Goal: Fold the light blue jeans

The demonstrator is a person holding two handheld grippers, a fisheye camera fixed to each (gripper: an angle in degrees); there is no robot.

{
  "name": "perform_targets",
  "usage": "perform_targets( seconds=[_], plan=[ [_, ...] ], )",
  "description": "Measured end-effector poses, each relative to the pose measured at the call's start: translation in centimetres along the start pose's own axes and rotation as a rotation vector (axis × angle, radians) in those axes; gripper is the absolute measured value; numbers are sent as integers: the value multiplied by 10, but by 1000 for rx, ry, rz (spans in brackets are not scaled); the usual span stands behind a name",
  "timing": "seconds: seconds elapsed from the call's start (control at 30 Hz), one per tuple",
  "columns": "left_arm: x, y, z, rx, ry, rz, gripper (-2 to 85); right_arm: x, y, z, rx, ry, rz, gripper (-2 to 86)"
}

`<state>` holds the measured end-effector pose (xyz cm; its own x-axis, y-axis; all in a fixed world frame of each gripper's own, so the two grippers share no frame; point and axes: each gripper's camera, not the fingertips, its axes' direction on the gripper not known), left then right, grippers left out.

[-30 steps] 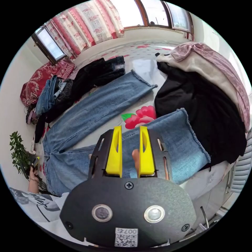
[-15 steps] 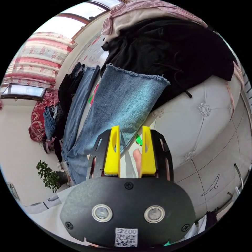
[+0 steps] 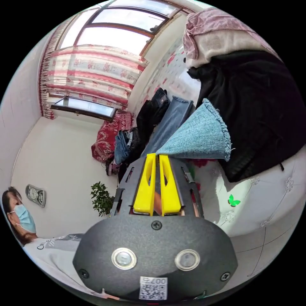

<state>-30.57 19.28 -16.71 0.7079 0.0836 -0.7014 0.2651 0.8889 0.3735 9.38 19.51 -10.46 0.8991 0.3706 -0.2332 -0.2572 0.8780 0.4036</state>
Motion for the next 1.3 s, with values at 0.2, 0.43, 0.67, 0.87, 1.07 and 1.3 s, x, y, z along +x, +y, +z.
perform_targets(
  seconds=[0.2,0.43,0.67,0.87,1.07,1.3],
  plan=[
    [77,-19,-46,30,54,275,-10,-73,-9,-76,208,-151,-264,-1],
    [31,44,-82,-71,-107,150,-10,-23,24,-105,154,-40,-64,-2],
    [10,51,-53,-54,-104,4,-10,9,23,-70,123,5,144,-3],
    [50,-1,9,-85,-123,101,-10,-20,-19,-49,170,16,84,-2],
    [86,-88,128,-126,-182,172,-9,-80,-114,21,172,67,-59,2],
    [73,-159,291,-151,-298,57,14,-101,-232,205,46,407,-110,17]
  ],
)
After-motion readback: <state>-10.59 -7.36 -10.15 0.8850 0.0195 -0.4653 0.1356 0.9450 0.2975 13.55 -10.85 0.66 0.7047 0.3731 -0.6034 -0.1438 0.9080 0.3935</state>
